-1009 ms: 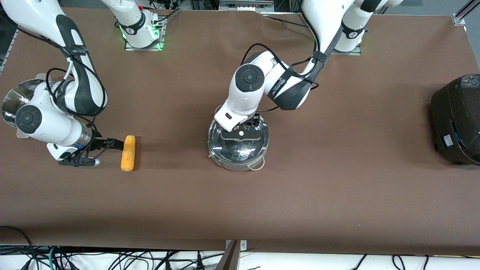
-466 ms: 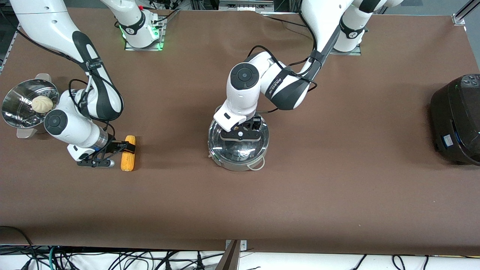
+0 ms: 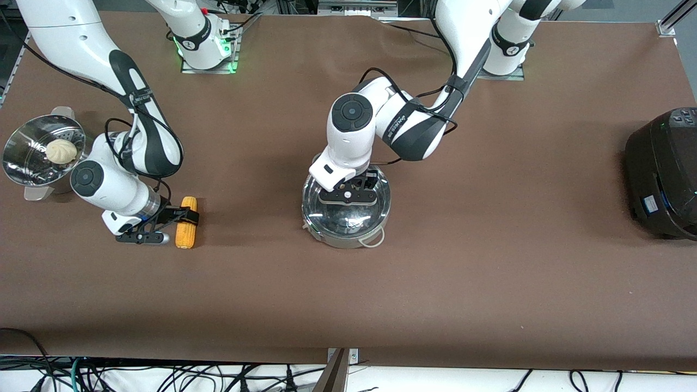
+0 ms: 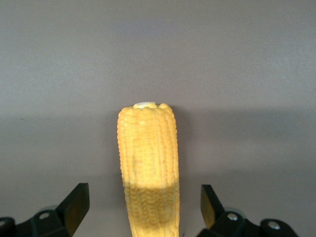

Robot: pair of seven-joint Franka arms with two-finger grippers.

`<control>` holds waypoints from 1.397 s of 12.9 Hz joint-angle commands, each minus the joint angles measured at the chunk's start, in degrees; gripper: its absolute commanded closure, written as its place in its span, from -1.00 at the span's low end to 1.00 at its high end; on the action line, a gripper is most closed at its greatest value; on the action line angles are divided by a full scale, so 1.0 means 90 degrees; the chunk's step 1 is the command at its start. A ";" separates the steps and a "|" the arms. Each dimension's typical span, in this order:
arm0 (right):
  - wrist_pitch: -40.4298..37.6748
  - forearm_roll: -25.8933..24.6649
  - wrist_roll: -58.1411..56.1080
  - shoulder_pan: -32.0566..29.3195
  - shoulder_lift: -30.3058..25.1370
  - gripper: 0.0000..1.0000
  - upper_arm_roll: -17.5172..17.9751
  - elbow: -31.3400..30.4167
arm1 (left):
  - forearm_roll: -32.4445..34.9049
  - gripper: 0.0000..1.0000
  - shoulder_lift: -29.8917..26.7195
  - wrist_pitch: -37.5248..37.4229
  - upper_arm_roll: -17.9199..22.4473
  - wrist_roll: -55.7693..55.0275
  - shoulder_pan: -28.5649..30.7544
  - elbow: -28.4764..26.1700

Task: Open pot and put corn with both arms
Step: 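Lift the glass lid with the left gripper while the right gripper grasps the corn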

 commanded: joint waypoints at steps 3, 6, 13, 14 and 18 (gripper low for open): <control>0.0414 0.0099 -0.0227 -0.0007 0.0182 -1.00 0.0027 -0.0070 | 0.0147 0.60 0.0082 -0.0008 0.0069 0.0037 -0.0077 0.0127; 0.0589 0.0099 -0.0237 -0.0007 0.0231 -1.00 0.0036 -0.0129 | 0.0138 0.61 0.0063 -0.0008 0.0069 -0.0012 -0.0106 0.0166; 0.0747 0.0090 -0.0257 -0.0007 0.0250 -1.00 0.0037 -0.0207 | 0.0079 0.69 -0.0921 -0.0855 0.0040 -0.0003 -0.0067 0.0234; 0.0756 0.0090 -0.0257 -0.0007 0.0270 -1.00 0.0037 -0.0207 | 0.0079 0.69 -0.1156 -0.1148 0.0040 0.0027 -0.0018 0.0234; 0.0757 0.0090 -0.0257 -0.0007 0.0289 -0.92 0.0085 -0.0207 | 0.0177 0.71 -0.1811 -0.2027 0.0089 0.0201 0.0556 0.0157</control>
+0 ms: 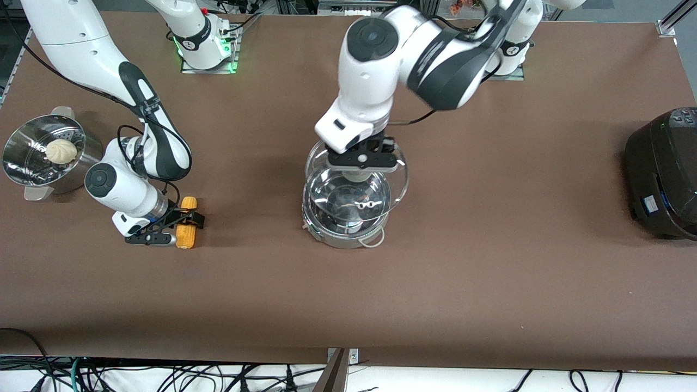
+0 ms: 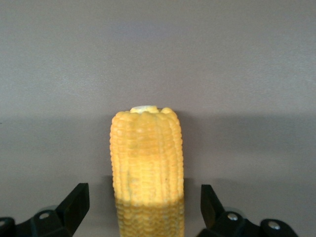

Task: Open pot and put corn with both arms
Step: 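Lift the glass lid with the left gripper while the right gripper grasps the corn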

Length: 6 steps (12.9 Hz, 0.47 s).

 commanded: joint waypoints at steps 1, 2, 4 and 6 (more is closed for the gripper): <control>0.0138 0.0090 -0.0149 -0.0010 -0.0018 -0.41 0.0045 -0.0084 | 0.0147 0.70 -0.0390 -0.0671 -0.0039 0.0651 0.0678 -0.0199; 0.0128 0.0090 -0.0149 -0.0010 -0.0028 -0.06 0.0045 -0.0084 | 0.0147 0.70 -0.0439 -0.0984 -0.0048 0.1284 0.0981 -0.0209; 0.0099 0.0090 -0.0237 -0.0010 -0.0038 0.30 0.0055 -0.0084 | 0.0137 0.70 -0.0488 -0.1231 -0.0048 0.2554 0.1528 -0.0452; 0.0060 0.0080 -0.0285 0.0000 -0.0067 0.52 0.0075 -0.0074 | 0.0147 0.70 -0.0537 -0.1212 -0.0048 0.3560 0.2075 -0.0813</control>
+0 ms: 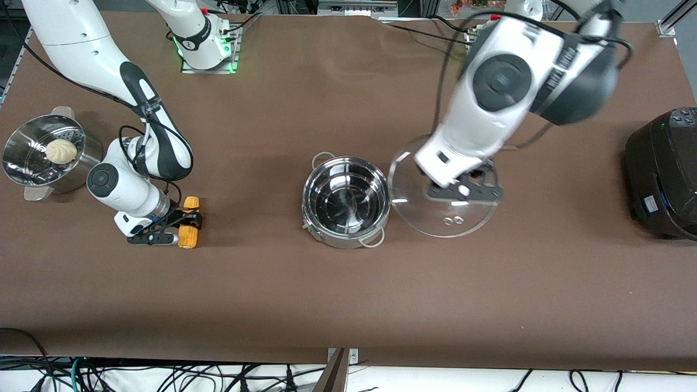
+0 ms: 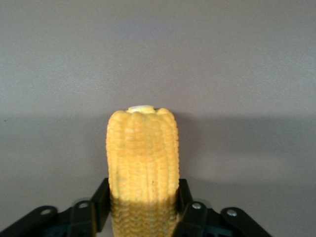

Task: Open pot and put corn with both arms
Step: 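Lower the lid onto the table with the left gripper while the right lifts corn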

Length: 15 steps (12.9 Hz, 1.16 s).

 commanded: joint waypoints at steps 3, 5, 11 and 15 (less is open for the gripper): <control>0.0055 0.0080 -0.0331 -0.0012 -0.0095 0.77 0.0046 -0.0074 | 0.0093 0.73 -0.0270 0.0173 -0.0111 0.2141 0.1137 -0.0808; -0.0226 0.0080 -0.0322 -0.0003 -0.0338 0.77 0.0056 -0.0035 | 0.0093 0.74 -0.0289 0.0660 -0.0120 0.2679 0.1518 -0.1402; -0.2820 0.0090 0.0086 -0.0003 -0.1773 0.73 0.0173 0.0432 | 0.0103 0.74 -0.0583 0.3354 -0.0130 0.3432 0.2222 -0.3844; -0.3889 0.0070 0.1092 0.0007 -0.2087 0.71 0.0660 0.0990 | 0.0103 0.74 -0.0534 0.5230 -0.0130 0.3794 0.2506 -0.5144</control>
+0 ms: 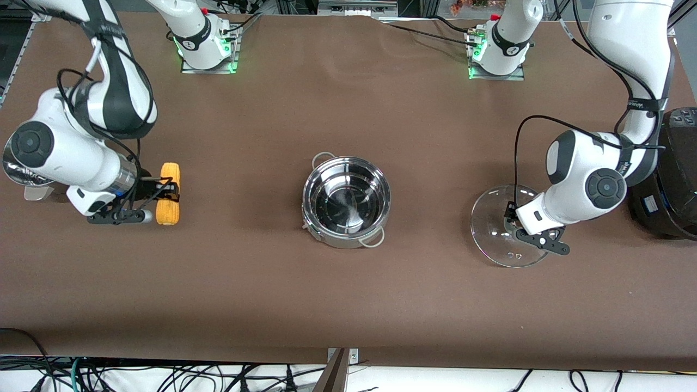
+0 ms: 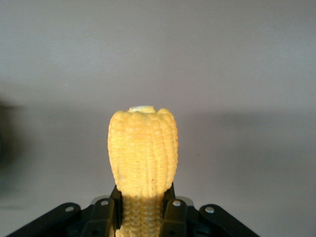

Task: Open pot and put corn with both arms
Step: 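Lower the lid onto the table with the left gripper while the right lifts corn, then carry the corn over the open pot and lower it inside with the right gripper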

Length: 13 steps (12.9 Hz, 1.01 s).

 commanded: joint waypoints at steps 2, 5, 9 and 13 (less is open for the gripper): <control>-0.0461 0.0010 0.1080 -0.0003 -0.0254 0.71 0.0669 0.0201 | 0.0102 0.73 -0.0388 0.0855 -0.0092 0.0192 0.0178 -0.0964; -0.0627 -0.0020 0.2135 0.0007 -0.0372 0.71 0.1324 0.0444 | 0.0102 0.69 -0.0261 0.0954 -0.0092 0.0328 0.0256 -0.1033; -0.0608 -0.0478 0.4175 0.1185 0.0075 0.74 0.1501 0.1000 | 0.0102 -0.11 -0.0182 0.0964 -0.0092 0.0359 0.0314 -0.1023; -0.0569 -0.0722 0.5456 0.2105 0.1217 0.74 0.1492 0.2220 | 0.0102 -1.00 -0.0250 0.0905 -0.0092 0.0368 0.0305 -0.0994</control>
